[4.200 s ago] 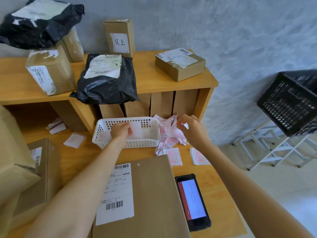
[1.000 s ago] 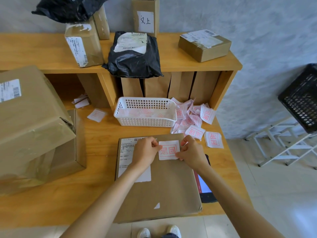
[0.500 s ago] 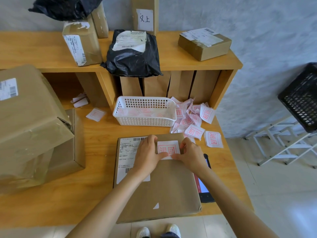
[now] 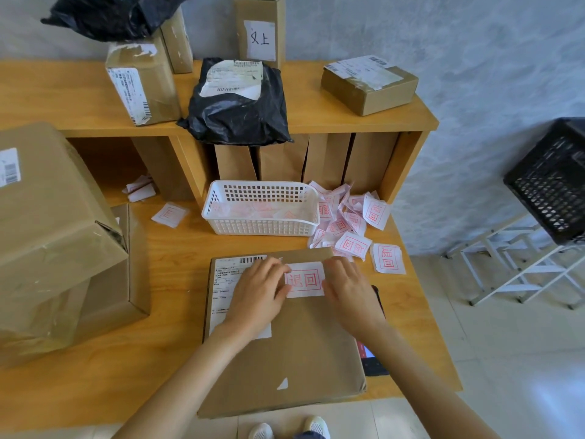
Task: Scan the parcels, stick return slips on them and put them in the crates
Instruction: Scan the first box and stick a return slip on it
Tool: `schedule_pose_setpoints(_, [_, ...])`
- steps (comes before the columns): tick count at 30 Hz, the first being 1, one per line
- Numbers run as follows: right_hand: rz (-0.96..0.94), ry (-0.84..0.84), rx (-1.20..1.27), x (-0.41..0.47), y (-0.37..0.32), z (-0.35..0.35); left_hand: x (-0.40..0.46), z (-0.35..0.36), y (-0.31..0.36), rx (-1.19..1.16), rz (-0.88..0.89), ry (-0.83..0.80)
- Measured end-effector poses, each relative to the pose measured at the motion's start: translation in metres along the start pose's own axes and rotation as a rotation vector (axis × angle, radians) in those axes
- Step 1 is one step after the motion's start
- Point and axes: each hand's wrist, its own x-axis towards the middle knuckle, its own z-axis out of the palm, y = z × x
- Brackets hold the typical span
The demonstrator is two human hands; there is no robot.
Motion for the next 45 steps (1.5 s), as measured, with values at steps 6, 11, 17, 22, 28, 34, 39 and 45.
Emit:
schedule_pose_setpoints(6, [-0.141, -0.118, -0.111, -0.009, -0.009, 0.027, -0.010, 0.015, 0.010, 0.119, 0.054, -0.138])
schedule_pose_setpoints(11, [-0.112, -0.194, -0.164, -0.009, -0.006, 0.032, -0.007, 0.011, 0.009, 0.138, -0.015, -0.356])
schedule_pose_setpoints(17, [-0.060, -0.261, -0.133, -0.011, -0.008, 0.031, -0.006, 0.011, 0.010, 0.150, -0.063, -0.367])
schedule_pose_setpoints(22, [0.019, -0.309, -0.109, -0.006, -0.014, 0.028, 0.000, 0.015, 0.015, 0.207, -0.091, -0.365])
schedule_pose_setpoints(28, [0.071, -0.258, -0.085, -0.005, -0.017, 0.031, 0.002, 0.015, 0.015, 0.185, -0.136, -0.366])
schedule_pose_setpoints(34, [0.112, -0.249, -0.037, -0.008, -0.005, 0.028, -0.007, 0.005, -0.005, 0.218, -0.182, -0.386])
schedule_pose_setpoints(39, [0.163, -0.220, 0.210, -0.009, -0.002, 0.027, -0.009, 0.004, -0.009, 0.207, -0.184, -0.368])
schedule_pose_setpoints(45, [0.667, -0.181, 1.032, -0.019, -0.003, 0.009, -0.016, -0.017, -0.031, 0.094, -0.356, -0.242])
